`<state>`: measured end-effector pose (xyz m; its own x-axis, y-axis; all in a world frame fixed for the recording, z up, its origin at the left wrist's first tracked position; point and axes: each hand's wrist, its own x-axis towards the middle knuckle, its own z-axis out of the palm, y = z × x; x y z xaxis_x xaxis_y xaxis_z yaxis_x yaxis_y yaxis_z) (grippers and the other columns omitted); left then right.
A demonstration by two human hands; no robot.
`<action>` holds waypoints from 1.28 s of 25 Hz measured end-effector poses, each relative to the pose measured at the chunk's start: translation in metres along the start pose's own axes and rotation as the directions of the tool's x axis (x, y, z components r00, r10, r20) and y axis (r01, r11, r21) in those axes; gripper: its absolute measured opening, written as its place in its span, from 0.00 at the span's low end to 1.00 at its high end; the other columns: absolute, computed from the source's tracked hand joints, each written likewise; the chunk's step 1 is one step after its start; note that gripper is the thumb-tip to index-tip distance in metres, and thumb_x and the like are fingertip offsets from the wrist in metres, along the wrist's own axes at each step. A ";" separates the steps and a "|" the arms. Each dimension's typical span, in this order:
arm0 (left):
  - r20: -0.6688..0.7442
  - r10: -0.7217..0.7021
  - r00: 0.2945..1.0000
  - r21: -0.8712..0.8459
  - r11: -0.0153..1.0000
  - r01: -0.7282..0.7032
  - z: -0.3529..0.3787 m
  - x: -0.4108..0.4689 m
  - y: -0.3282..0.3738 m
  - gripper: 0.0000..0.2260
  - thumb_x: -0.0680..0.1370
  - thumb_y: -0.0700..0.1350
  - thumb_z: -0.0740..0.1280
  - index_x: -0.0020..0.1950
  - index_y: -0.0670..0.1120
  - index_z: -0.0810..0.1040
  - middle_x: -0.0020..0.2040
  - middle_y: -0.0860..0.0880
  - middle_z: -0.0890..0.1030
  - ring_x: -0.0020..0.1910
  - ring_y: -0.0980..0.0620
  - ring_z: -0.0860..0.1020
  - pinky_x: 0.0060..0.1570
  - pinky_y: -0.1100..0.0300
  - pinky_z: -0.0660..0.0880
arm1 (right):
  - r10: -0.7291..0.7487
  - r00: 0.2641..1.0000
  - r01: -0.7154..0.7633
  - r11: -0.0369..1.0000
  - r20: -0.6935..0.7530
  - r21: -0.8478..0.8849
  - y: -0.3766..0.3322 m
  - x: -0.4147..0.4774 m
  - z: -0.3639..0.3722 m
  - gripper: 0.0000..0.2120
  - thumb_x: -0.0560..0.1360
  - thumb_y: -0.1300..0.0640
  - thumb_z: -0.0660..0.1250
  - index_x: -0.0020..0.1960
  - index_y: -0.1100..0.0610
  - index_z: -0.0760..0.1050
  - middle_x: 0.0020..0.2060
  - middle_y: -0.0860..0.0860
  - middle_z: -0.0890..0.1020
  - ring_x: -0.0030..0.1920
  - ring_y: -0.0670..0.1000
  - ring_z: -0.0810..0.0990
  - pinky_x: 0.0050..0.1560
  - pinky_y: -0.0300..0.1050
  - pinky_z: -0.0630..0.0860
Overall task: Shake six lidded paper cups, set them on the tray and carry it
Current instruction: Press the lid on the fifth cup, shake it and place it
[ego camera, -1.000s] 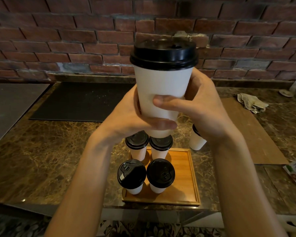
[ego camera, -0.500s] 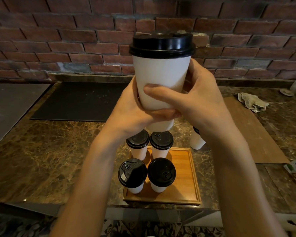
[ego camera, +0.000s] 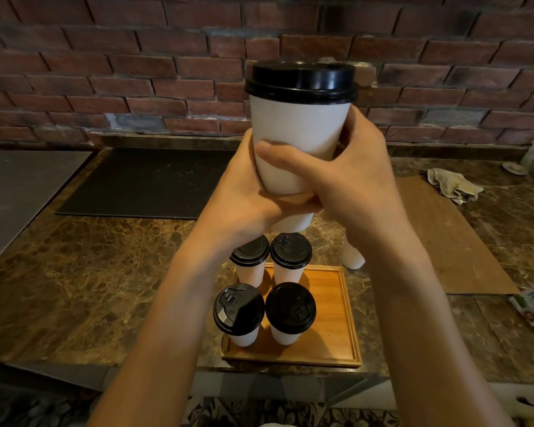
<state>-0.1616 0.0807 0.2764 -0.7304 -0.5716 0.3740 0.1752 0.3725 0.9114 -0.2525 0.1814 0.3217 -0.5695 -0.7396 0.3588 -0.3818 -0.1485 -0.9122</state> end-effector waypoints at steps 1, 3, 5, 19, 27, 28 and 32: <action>0.013 -0.015 1.000 -0.015 1.000 0.015 -0.001 0.000 0.003 0.34 0.62 0.40 0.79 0.64 0.52 0.68 0.54 0.57 0.79 0.53 0.66 0.78 0.46 0.73 0.75 | 0.017 1.000 -0.017 1.000 0.004 0.013 -0.001 0.000 -0.002 0.32 0.65 0.48 0.80 0.64 0.52 0.71 0.55 0.45 0.80 0.54 0.43 0.80 0.50 0.45 0.82; 0.026 -0.006 1.000 0.042 0.999 0.005 -0.002 0.001 0.007 0.30 0.62 0.44 0.80 0.58 0.59 0.69 0.49 0.66 0.80 0.51 0.70 0.77 0.41 0.78 0.73 | 0.023 1.000 -0.024 0.998 0.020 0.055 0.001 0.001 -0.007 0.30 0.65 0.49 0.79 0.64 0.53 0.73 0.53 0.46 0.81 0.51 0.43 0.81 0.47 0.41 0.82; 0.064 -0.022 0.998 0.026 0.999 0.021 -0.005 -0.001 0.008 0.28 0.60 0.50 0.78 0.55 0.60 0.70 0.46 0.70 0.79 0.49 0.71 0.76 0.38 0.79 0.72 | 0.028 0.998 -0.034 0.994 0.063 0.103 0.002 0.002 -0.011 0.29 0.66 0.51 0.79 0.63 0.54 0.73 0.52 0.46 0.82 0.50 0.42 0.82 0.44 0.36 0.80; 0.247 -0.054 0.967 -0.110 0.991 0.083 -0.010 -0.003 0.002 0.31 0.63 0.45 0.76 0.64 0.55 0.69 0.54 0.60 0.80 0.56 0.56 0.79 0.49 0.65 0.77 | 0.018 0.955 -0.090 0.969 0.297 0.231 0.012 0.006 -0.025 0.23 0.67 0.55 0.73 0.61 0.54 0.74 0.52 0.49 0.83 0.55 0.50 0.82 0.49 0.42 0.79; 0.080 -0.046 0.996 -0.084 0.995 0.053 -0.001 -0.005 -0.001 0.31 0.62 0.44 0.79 0.62 0.52 0.71 0.53 0.58 0.80 0.55 0.59 0.79 0.48 0.66 0.77 | 0.019 0.985 -0.023 0.999 0.170 0.022 0.004 0.003 -0.017 0.31 0.64 0.45 0.76 0.63 0.49 0.72 0.53 0.44 0.80 0.52 0.41 0.81 0.49 0.39 0.81; 0.053 -0.052 0.997 -0.082 0.995 0.056 0.001 -0.004 -0.001 0.33 0.62 0.45 0.79 0.64 0.48 0.70 0.55 0.55 0.80 0.56 0.57 0.79 0.49 0.63 0.78 | 0.021 0.989 -0.022 1.000 0.146 0.005 0.003 0.002 -0.015 0.31 0.64 0.44 0.77 0.63 0.50 0.71 0.53 0.44 0.80 0.52 0.41 0.80 0.50 0.40 0.81; -0.055 -0.016 0.998 -0.064 0.998 0.013 0.007 -0.003 -0.001 0.34 0.63 0.43 0.77 0.66 0.45 0.68 0.58 0.51 0.78 0.58 0.55 0.78 0.52 0.62 0.78 | 0.000 0.999 0.006 0.994 0.049 -0.112 0.005 0.002 -0.008 0.35 0.65 0.44 0.78 0.67 0.52 0.69 0.57 0.45 0.78 0.55 0.43 0.78 0.53 0.44 0.81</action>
<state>-0.1646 0.0870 0.2729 -0.6960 -0.6167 0.3678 0.2074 0.3178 0.9252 -0.2618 0.1846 0.3199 -0.5331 -0.7707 0.3490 -0.4642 -0.0785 -0.8823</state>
